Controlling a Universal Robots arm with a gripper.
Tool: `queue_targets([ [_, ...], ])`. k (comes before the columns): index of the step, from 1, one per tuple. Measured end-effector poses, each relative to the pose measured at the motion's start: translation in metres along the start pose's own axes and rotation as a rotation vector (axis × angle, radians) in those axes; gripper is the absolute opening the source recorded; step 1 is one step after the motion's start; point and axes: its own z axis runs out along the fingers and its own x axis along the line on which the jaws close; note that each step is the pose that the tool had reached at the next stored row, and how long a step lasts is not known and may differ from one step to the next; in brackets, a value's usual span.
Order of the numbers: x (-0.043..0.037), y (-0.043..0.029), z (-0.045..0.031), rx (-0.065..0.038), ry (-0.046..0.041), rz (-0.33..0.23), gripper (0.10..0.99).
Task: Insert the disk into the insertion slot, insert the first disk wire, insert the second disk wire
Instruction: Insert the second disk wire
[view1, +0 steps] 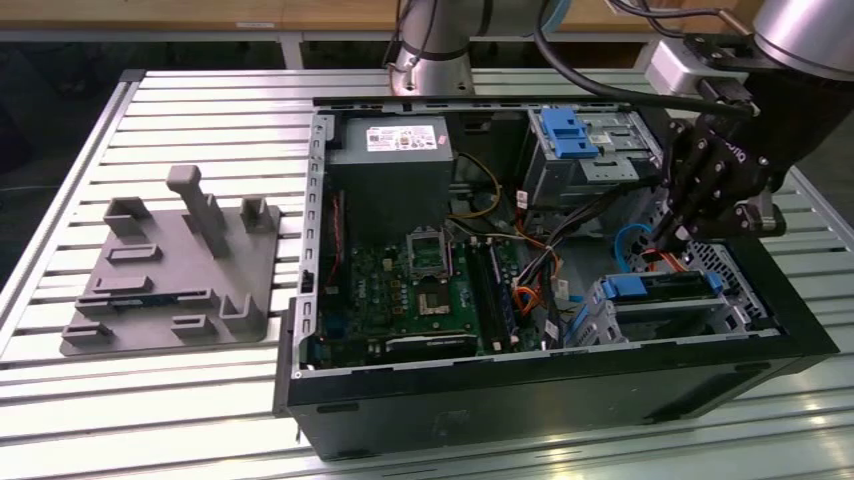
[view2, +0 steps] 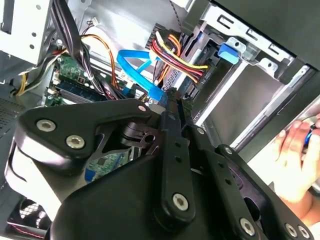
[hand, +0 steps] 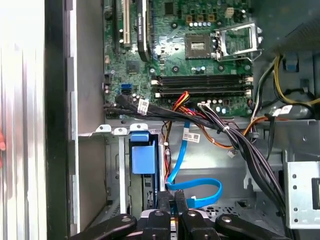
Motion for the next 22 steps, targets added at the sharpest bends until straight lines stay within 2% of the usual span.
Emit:
queue_targets([
  [8, 0.0008, -0.0002, 0.0004, 0.0, 0.0001, 0.002, 0.161],
  [11, 0.0035, -0.0003, 0.0012, 0.005, -0.007, 0.001, 0.161],
  [15, 0.0092, -0.0007, 0.0021, 0.018, -0.0226, 0.001, 0.161],
  [18, 0.0152, -0.001, 0.0032, 0.019, -0.045, 0.001, 0.161],
  [21, 0.0203, -0.0013, 0.0047, 0.018, -0.0624, 0.0, 0.161],
  [22, 0.0209, -0.0013, 0.0051, 0.018, -0.0636, 0.0, 0.161],
])
